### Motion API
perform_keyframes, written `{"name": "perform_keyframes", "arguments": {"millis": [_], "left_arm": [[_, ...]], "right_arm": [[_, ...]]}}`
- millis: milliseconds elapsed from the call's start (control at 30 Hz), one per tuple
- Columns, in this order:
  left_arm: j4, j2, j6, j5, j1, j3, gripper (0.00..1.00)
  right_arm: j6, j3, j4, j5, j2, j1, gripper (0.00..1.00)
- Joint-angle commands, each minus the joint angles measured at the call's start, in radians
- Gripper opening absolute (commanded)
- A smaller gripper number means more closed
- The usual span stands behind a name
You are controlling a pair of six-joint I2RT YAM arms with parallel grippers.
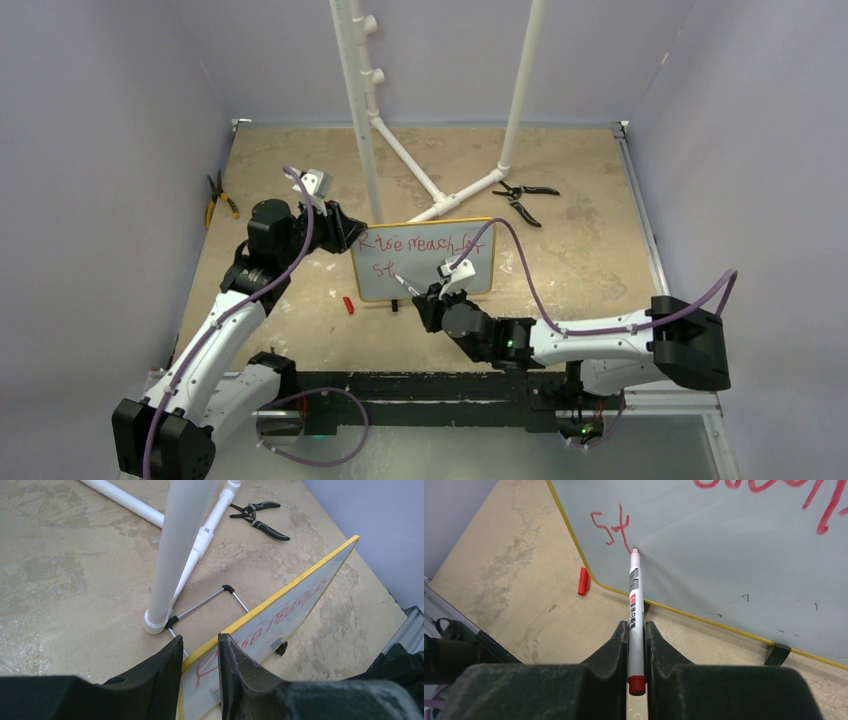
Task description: Write a sentence on the whiteboard
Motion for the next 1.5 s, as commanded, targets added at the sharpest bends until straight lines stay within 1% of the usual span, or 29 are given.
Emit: {"name": "perform_keyframes", "arguments": {"millis": [0,133,600,833,1100,1233,1467], "left_arm": [[-0.003,-0.014,-0.008,0.011,0.001,-0.009,0.3],[-0.003,-0.014,-0.008,0.01,0.001,-0.009,0.3],[-0.004,-0.012,-0.008,0.01,0.001,-0.008,0.3],[-0.005,-0.01,-0.007,0.009,0.001,-0.009,0.3],[-0.004,-0.009,-0.007,0.007,0.001,-0.007,0.3],[-0.004,-0.008,-0.006,0.008,0.001,-0.007,0.3],[-0.003,-0.006,-0.006,0.012,0.001,-0.007,0.3]], "right_arm": [[-0.036,0.0,0.044,0.035,-0.083,-0.002,0.0],[-0.023,-0.018,0.032,0.02,-0.104,-0.002,0.0],[0.03,0.006,-0.037,0.092,-0.072,-0.01,0.0],[-0.007,0.004,-0.003,0.099,-0.069,-0.02,0.0],[-0.082,0.011,0.071,0.049,-0.048,-0.025,0.0],[-0.067,0.014,0.054,0.026,-0.024,-0.025,0.0],[-0.013,-0.002,-0.007,0.019,-0.028,-0.024,0.0]]}}
